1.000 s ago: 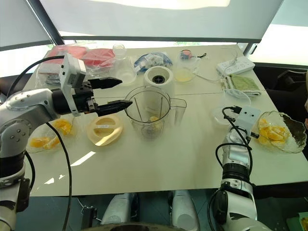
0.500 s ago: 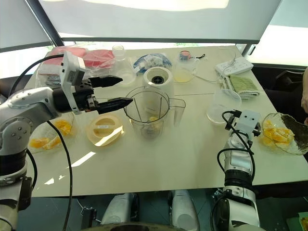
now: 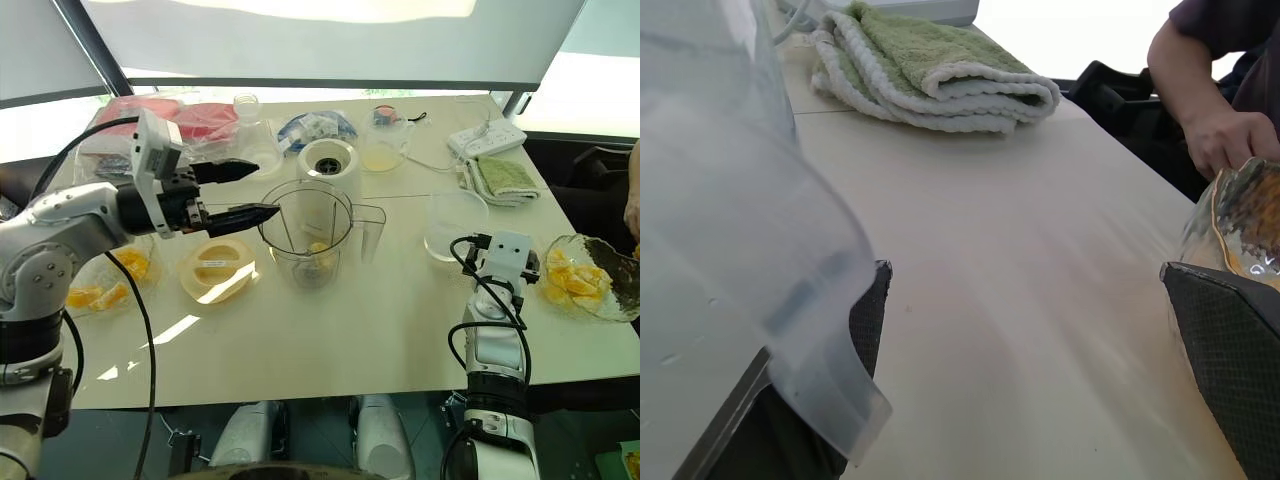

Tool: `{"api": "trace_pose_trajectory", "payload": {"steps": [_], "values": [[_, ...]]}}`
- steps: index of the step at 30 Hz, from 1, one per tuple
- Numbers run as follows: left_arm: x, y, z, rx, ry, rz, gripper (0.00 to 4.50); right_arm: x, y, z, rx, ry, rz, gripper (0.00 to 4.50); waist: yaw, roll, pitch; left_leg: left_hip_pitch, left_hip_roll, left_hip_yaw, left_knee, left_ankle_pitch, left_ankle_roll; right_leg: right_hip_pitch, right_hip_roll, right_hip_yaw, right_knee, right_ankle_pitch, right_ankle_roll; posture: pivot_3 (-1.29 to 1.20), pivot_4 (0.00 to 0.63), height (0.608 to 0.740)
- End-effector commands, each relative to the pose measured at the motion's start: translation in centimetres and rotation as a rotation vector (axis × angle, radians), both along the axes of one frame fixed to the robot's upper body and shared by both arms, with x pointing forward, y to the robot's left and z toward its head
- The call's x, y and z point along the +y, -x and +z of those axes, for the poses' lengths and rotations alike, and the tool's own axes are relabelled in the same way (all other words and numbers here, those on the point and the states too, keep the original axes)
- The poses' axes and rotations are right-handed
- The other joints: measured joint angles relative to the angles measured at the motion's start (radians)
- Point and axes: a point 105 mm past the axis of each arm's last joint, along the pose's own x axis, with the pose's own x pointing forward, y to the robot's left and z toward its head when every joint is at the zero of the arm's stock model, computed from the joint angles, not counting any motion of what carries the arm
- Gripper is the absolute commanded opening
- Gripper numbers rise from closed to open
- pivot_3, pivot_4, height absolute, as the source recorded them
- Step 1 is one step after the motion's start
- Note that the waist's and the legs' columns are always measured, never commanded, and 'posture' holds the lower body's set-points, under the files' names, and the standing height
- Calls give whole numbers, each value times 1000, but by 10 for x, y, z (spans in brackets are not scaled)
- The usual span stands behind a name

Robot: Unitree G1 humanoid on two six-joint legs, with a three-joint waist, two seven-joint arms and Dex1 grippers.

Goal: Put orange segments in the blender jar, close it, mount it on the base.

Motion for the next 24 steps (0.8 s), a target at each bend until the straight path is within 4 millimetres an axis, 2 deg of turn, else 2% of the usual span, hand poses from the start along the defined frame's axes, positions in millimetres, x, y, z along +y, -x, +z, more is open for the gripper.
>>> {"api": "trace_pose_trajectory", "payload": {"steps": [1, 7, 12, 18, 22, 24], "values": [[-1, 1, 6, -41, 4, -6, 4500, 5, -3, 9, -74, -115, -9, 4473, 0, 0, 0, 0, 0, 0, 0, 0, 0, 0, 0, 0, 0, 0, 0, 0, 150, 740], [-3, 1, 5, -42, 2, -6, 4500, 13, -8, 9, -103, -230, 15, 4473, 0, 0, 0, 0, 0, 0, 0, 0, 0, 0, 0, 0, 0, 0, 0, 0, 150, 740], [-3, 2, 4, -41, -3, -2, 4500, 15, -5, 15, -53, -99, 40, 4473, 1, 0, 0, -1, 0, 0, 0, 0, 0, 0, 0, 0, -1, 0, 0, 0, 150, 740], [-5, 2, 2, -37, -7, -3, 4500, 14, 0, 19, -50, -65, 25, 4473, 3, 0, 0, -1, 0, 0, -1, 0, 0, 0, 0, 0, -1, 0, 0, 0, 150, 740], [-6, 1, 1, -35, -8, -5, 4500, 9, 4, 2, 37, -97, -10, 4473, 3, 0, 0, -1, 0, 0, -1, 0, 0, 0, 0, 0, -1, 0, 0, 0, 150, 740], [-6, 1, 1, -35, -9, -7, 4500, 12, 3, 0, 81, -33, 21, 4473, 3, 0, 0, -1, 0, 0, -1, 0, 0, 0, 0, 0, -1, 0, 0, 0, 150, 740]]}}
